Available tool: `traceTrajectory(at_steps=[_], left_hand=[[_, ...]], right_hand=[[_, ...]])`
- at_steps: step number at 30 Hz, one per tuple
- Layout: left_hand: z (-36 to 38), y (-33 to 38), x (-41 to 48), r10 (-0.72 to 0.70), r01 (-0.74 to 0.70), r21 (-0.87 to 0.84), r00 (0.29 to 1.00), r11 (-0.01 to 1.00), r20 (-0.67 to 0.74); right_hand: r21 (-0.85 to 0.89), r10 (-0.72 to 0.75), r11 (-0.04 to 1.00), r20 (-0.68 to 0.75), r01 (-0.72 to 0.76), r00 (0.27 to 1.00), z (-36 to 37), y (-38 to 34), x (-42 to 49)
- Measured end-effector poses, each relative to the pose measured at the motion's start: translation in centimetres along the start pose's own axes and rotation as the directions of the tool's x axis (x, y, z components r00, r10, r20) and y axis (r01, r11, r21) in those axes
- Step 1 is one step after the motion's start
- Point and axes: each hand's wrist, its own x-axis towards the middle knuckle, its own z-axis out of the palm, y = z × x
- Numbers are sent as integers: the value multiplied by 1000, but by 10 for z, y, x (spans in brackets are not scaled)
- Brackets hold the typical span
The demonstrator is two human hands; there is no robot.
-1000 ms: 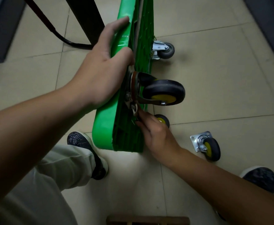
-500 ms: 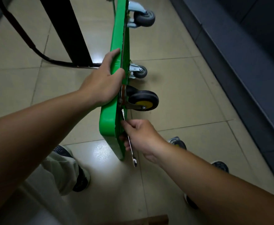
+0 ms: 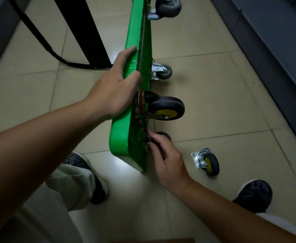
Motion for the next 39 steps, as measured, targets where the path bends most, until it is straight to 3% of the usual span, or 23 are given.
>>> traceTrajectory(at_steps=[10,14,19,22,25,29,32,39], left_hand=[[3,-6,3,1,-2,-60,1000,998,-24],[3,-8,3,-4,2,-72,1000,997,-29],[4,-9,4,2,-4,-55,999,998,-41],[4,-7,3,-2,0,-47,999,999,-42],[4,-4,0,-6,6,-17,999,1000,-36],[2,-3,-2,-13,13,-13,999,1000,-33],[2,0,-4,-6,6,-10,999,1000,-33],[-2,0,-3,-2,2,-5,1000,1000,5]], right_hand=[[-56,-282,954,175,295,943,7,65,20],[-55,-288,953,129,297,949,21,71,16],[62,-161,986,125,155,979,24,49,4],[158,45,985,142,-68,989,19,22,-5],[310,319,874,213,-373,924,17,-18,-7],[427,542,652,315,-626,779,8,-52,10],[422,559,622,350,-659,752,1,-60,15],[320,425,822,207,-472,881,10,-46,-5]])
